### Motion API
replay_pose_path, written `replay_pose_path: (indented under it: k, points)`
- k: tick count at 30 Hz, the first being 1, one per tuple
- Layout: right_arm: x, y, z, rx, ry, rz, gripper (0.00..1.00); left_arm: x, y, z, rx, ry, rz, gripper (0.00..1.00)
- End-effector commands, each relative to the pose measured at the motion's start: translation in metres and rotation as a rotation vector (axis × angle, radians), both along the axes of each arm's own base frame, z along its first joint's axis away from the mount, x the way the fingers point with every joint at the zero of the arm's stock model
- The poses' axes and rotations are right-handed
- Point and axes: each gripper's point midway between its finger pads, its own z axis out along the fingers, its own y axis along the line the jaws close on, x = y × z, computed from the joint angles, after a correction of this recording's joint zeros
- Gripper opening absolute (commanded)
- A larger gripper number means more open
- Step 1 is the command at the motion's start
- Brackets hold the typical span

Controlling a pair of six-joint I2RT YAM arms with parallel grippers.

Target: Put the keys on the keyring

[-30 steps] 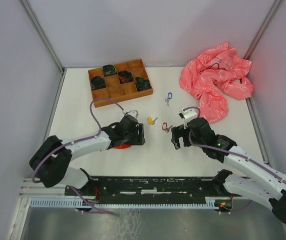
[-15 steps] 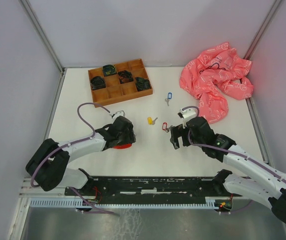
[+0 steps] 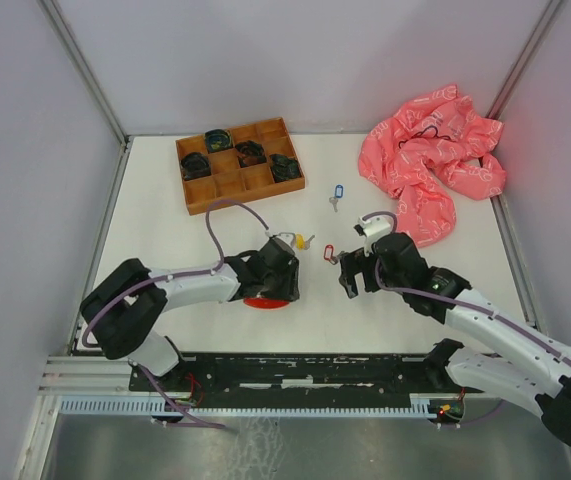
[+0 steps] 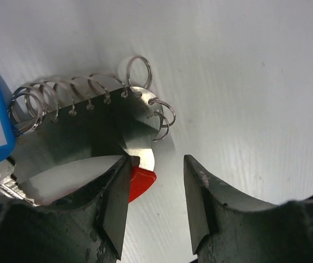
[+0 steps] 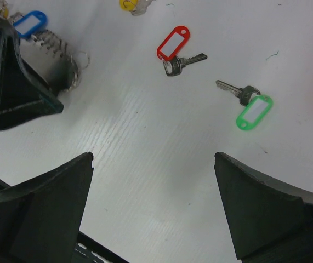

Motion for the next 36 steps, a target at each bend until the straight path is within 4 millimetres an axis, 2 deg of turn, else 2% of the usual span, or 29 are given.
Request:
replay_pose_path:
  k: [1,5,10,17,24,30,36]
  points:
    - [0.011,0.015,0.025,0.053,-0.051,0.028,1.0,-0.039,-0.005,-0.007,0.058,0.056,-0.18,0.5]
    - [0.011,0.023,0.023,0.069,-0.038,0.057,1.0,-0.047,0.008,0.001,0.059,0.047,-0.148,0.52]
    - [0.011,0.042,0.017,0.088,0.005,0.126,1.0,-0.036,0.029,0.017,0.058,-0.024,-0.004,0.59]
    - [0.011,0.077,0.003,0.117,0.11,0.253,0.99,-0.019,0.063,0.013,0.08,-0.047,0.156,0.6]
    - [0.008,0.112,-0.024,0.153,0.222,0.353,0.9,0.002,0.088,0.011,0.079,-0.078,0.261,0.57]
    - [0.007,0.144,-0.038,0.158,0.256,0.418,0.8,0.015,0.095,0.022,0.08,-0.139,0.289,0.54]
    - [0.009,0.171,-0.059,0.215,0.342,0.431,0.79,0.011,0.088,0.012,0.052,-0.11,0.267,0.51]
